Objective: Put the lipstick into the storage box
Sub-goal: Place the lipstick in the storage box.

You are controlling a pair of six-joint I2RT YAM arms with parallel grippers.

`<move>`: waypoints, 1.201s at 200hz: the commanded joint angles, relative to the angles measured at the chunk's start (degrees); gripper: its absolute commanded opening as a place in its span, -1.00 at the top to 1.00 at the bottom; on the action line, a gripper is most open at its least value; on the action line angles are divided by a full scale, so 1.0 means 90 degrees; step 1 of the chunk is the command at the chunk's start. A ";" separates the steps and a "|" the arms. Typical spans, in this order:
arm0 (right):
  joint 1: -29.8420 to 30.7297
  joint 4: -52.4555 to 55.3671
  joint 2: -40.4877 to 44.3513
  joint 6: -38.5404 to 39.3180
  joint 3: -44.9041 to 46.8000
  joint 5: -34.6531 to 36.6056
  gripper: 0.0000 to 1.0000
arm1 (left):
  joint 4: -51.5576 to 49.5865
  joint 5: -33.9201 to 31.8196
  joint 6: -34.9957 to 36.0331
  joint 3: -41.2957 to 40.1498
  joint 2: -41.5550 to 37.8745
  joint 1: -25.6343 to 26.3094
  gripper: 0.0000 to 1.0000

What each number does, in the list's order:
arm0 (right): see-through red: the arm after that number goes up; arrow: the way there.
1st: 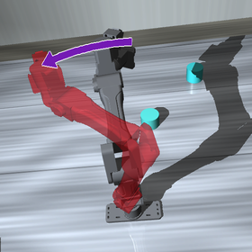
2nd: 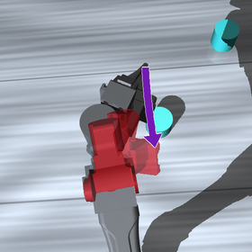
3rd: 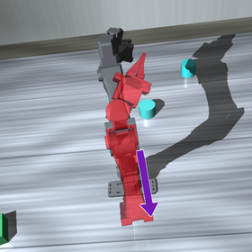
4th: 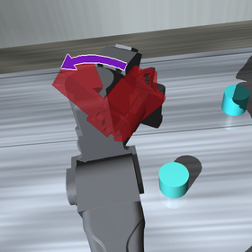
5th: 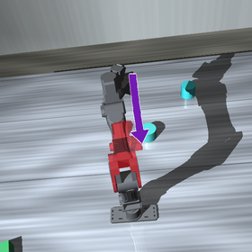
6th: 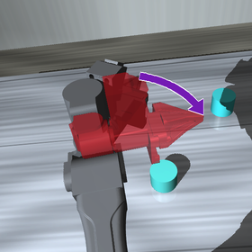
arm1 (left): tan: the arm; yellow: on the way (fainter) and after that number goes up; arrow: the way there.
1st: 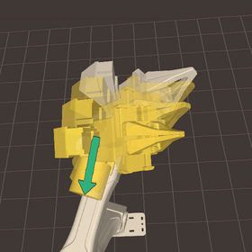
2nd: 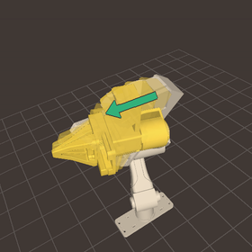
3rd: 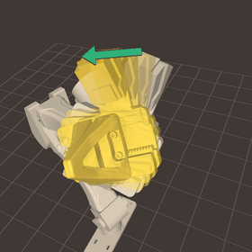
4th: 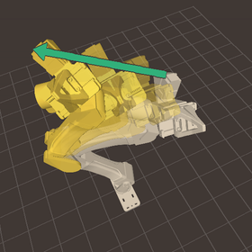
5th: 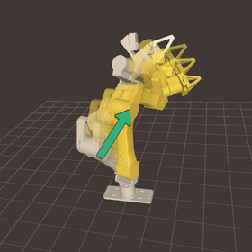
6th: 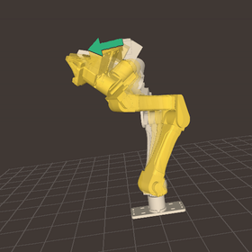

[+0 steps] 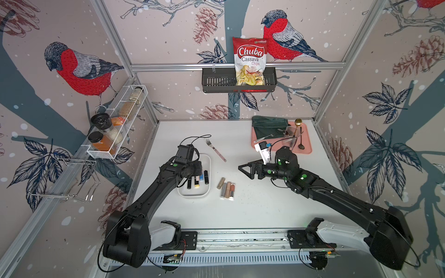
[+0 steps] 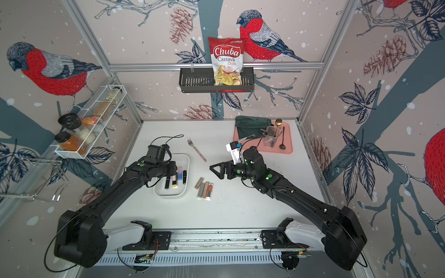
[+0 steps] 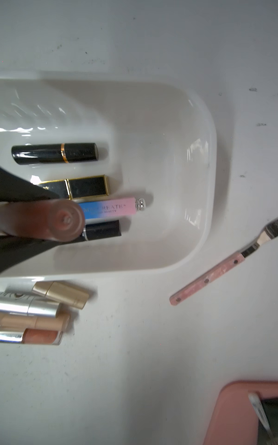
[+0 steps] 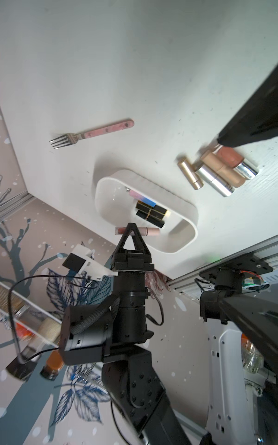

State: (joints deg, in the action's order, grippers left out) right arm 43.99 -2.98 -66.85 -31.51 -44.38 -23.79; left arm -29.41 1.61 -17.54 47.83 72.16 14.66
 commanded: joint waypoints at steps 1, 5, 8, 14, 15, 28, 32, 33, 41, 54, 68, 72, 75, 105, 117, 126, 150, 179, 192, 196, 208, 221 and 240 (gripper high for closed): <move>0.0146 0.0243 -0.0118 0.0227 -0.0093 0.0420 -1.00 | -0.0189 -0.0403 0.0163 0.0028 0.0328 -0.0079 0.93; 0.0159 0.0233 -0.0130 0.0229 -0.0089 0.0440 -1.00 | -0.0185 -0.0395 0.0170 0.0027 0.0396 -0.0110 0.94; 0.0161 0.0234 -0.0138 0.0229 -0.0095 0.0451 -1.00 | -0.0180 -0.0390 0.0181 0.0032 0.0451 -0.0128 0.94; 0.0170 0.0224 -0.0148 0.0224 -0.0079 0.0479 -1.00 | -0.0168 -0.0374 0.0199 0.0025 0.0525 -0.0167 0.95; 0.0171 0.0224 -0.0144 0.0222 -0.0079 0.0482 -1.00 | -0.0169 -0.0374 0.0200 0.0021 0.0536 -0.0170 0.95; 0.0164 0.0214 -0.0148 0.0220 -0.0054 0.0539 -1.00 | -0.0118 -0.0366 0.0229 -0.0011 0.0647 -0.0265 0.96; 0.0163 0.0207 -0.0149 0.0220 -0.0037 0.0544 -1.00 | -0.0090 -0.0339 0.0243 -0.0021 0.0661 -0.0300 0.96; 0.0167 0.0206 -0.0150 0.0215 -0.0038 0.0549 -1.00 | -0.0086 -0.0332 0.0246 -0.0022 0.0667 -0.0310 0.96; 0.0169 0.0205 -0.0141 0.0207 -0.0013 0.0563 -1.00 | -0.0064 -0.0315 0.0257 -0.0032 0.0700 -0.0388 0.96; 0.0171 0.0194 -0.0140 0.0210 0.0018 0.0578 -1.00 | -0.0026 -0.0300 0.0293 -0.0027 0.0744 -0.0506 0.96; 0.0170 0.0202 -0.0131 0.0196 0.0056 0.0582 -1.00 | 0.0002 -0.0239 0.0330 -0.0015 0.0821 -0.0582 0.96; 0.0171 0.0204 -0.0131 0.0195 0.0067 0.0582 -1.00 | 0.0011 -0.0230 0.0341 -0.0021 0.0852 -0.0592 0.96; 0.0171 0.0207 -0.0131 0.0198 0.0068 0.0576 -1.00 | 0.0015 -0.0209 0.0355 -0.0018 0.0877 -0.0593 0.96; 0.0171 0.0457 -0.0223 0.0151 0.0010 0.0745 -1.00 | 0.0127 -0.0086 0.0406 -0.0053 0.1100 -0.0632 0.92; 0.0170 0.0617 -0.0300 0.0141 -0.0055 0.0825 -1.00 | 0.0142 -0.0065 0.0430 -0.0053 0.1201 -0.0670 0.91; 0.0171 0.0729 -0.0370 0.0131 -0.0111 0.0870 -1.00 | 0.0141 -0.0033 0.0450 -0.0023 0.1277 -0.0681 0.89; 0.0205 0.1052 -0.0517 0.0093 -0.0261 0.1017 -0.97 | 0.0138 -0.0024 0.0479 -0.0007 0.1386 -0.0710 0.70; 0.0313 0.1443 -0.0840 0.0054 -0.0415 0.1315 -0.92 | 0.0167 0.0049 0.0483 -0.0012 0.1387 -0.0730 0.51; 0.0406 0.1683 -0.1026 0.0062 -0.0527 0.1510 -0.89 | 0.0189 0.0108 0.0479 -0.0021 0.1365 -0.0737 0.44; 0.0437 0.1751 -0.1091 0.0060 -0.0558 0.1580 -0.88 | 0.0197 0.0120 0.0484 -0.0018 0.1353 -0.0746 0.43; 0.0551 0.1959 -0.1322 0.0048 -0.0674 0.1739 -0.85 | 0.0217 0.0170 0.0479 -0.0022 0.1314 -0.0740 0.33; 0.0688 0.2220 -0.1624 0.0052 -0.0867 0.1851 -0.82 | 0.0231 0.0202 0.0482 -0.0036 0.1272 -0.0749 0.21; 0.0943 0.2490 -0.2063 0.0000 -0.1111 0.2170 -0.75 | 0.0240 0.0229 0.0492 -0.0032 0.1198 -0.0759 0.15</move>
State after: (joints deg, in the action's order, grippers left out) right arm 50.33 14.41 -82.00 -30.39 -52.10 -8.91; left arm -28.32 2.79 -13.56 47.55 83.83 8.03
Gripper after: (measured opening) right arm 0.892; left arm 0.425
